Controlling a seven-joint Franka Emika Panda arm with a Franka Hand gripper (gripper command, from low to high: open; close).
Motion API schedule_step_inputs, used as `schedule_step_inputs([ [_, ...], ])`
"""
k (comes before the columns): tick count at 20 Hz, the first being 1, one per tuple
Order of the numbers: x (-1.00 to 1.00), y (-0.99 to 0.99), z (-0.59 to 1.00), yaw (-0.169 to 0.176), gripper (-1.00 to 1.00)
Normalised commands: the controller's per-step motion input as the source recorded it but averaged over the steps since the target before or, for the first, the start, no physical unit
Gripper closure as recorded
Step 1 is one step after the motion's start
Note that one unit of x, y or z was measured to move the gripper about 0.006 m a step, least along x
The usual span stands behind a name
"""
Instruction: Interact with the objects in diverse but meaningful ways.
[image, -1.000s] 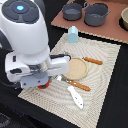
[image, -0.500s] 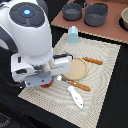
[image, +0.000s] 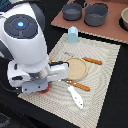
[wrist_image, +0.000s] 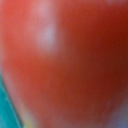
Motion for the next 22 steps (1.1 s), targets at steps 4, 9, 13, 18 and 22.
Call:
schedule_step_inputs([
  [4, -0.43, -0.05, -1.0, 0.066, 1.0],
  [9, -0.95, -0.22, -0.92, 0.045, 1.0],
  [13, -0.79, -0.16, -0.65, 0.024, -1.0],
  [18, -0.26, -0.03, 0.24, 0.0, -1.0],
  [22, -0.06, 0.01, 0.32, 0.0, -1.0],
])
